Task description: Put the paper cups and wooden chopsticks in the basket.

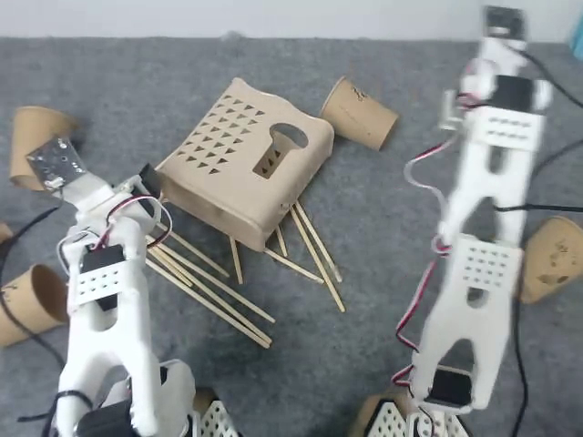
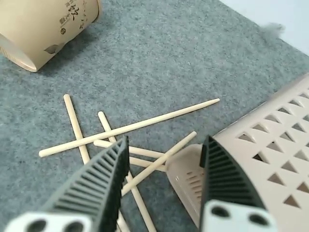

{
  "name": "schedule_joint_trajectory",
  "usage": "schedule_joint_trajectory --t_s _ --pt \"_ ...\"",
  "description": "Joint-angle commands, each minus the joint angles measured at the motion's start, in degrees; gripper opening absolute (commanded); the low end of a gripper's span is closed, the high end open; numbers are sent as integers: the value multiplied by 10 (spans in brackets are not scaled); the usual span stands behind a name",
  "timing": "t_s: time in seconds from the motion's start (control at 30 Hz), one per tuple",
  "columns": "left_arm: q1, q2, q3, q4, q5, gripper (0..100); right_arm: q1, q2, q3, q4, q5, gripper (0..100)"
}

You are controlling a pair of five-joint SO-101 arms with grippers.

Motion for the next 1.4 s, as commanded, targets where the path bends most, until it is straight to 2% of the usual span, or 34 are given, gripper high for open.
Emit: schedule_joint_trajectory --t_s 0.0,0.2,0.33,0.5,0.6,0.77,0.87,1.0,1.13,1.37 --pt "11 -9 -11 22 4 231 29 -172 179 26 10 6" --pt "13 -11 -36 69 -22 231 7 -372 525 -22 40 7" --pt "4 -28 -132 213 -27 231 14 -440 729 -119 45 7" --pt "22 -58 -274 346 -105 231 22 -505 948 -251 45 7" --pt "46 -50 -376 434 -134 231 18 -531 1051 -324 45 7" --pt "113 22 -553 556 -136 231 17 -530 1174 -460 42 7" --pt "172 85 -644 608 -137 232 22 -544 1183 -464 42 7" --pt "264 175 -720 635 -171 232 23 -550 1189 -465 46 7" --pt "338 268 -749 628 -205 232 28 -550 1190 -465 46 7" --pt "389 412 -761 564 -246 232 29 -550 1192 -478 47 8"
